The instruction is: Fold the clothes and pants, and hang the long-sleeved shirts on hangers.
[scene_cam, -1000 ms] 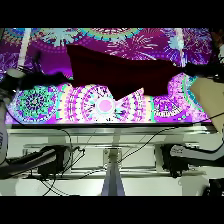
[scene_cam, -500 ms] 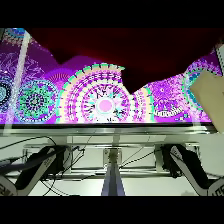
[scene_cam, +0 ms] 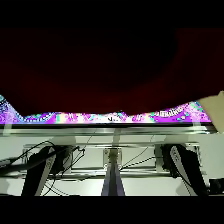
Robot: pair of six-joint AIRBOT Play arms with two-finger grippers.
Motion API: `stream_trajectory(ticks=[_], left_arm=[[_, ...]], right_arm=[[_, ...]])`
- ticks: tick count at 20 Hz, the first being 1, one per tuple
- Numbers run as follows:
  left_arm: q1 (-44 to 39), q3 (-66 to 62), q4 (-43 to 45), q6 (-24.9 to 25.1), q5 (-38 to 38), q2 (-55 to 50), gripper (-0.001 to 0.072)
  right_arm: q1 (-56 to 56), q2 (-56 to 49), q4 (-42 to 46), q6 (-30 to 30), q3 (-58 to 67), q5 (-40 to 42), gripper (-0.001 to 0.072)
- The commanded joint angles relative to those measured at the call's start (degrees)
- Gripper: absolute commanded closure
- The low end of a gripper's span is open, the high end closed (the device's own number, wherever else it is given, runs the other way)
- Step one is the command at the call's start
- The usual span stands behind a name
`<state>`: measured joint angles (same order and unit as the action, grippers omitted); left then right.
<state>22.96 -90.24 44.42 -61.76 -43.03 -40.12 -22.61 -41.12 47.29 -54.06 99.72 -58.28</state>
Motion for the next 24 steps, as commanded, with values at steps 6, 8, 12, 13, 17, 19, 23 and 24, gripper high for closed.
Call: stream_trajectory(ticks=[6, 8, 12, 13, 17, 19, 23, 24], left_arm=[[-7.6, 0.0, 0.6, 1.8, -22.5, -35.9, 0.0699], [-10.7, 0.0, 0.6, 5.2, -20.6, -46.3, 0.0699], [-12.6, 0.0, 0.5, 5.6, -9.2, -62.9, 0.0699], [-12.6, 0.0, 0.5, 5.6, -6.8, -64.8, 0.0699], [-12.2, 0.0, 0.6, 5.6, -4.1, -66.4, 0.0699], [-11.1, 0.0, 0.6, 5.6, -6.1, -65.3, 0.0699], [-7.8, 0.0, 0.6, 5.6, -18.7, -62.9, 0.0700], [-7.4, 0.0, 1.1, 5.6, -22.9, -62.8, 0.0702]], right_arm=[[7.4, -30.6, -1.5, -5.8, -3.6, -15.6, 0.0700], [11.2, -41.1, 1.5, -4.9, -4.2, -14.6, 0.0700], [15.1, -58.7, 7.5, -6.1, -4.2, -2.8, 0.0699], [15.0, -61.3, 7.4, -8.2, -4.2, 1.0, 0.0699], [14.6, -64.8, 7.7, -13.0, -4.1, 6.3, 0.0699], [13.8, -64.5, 8.6, -13.0, -2.9, 0.2, 0.0700], [11.0, -62.3, 11.6, -12.8, -1.6, -14.1, 0.0701], [10.4, -61.5, 12.8, -12.8, -1.7, -17.1, 0.0701]])
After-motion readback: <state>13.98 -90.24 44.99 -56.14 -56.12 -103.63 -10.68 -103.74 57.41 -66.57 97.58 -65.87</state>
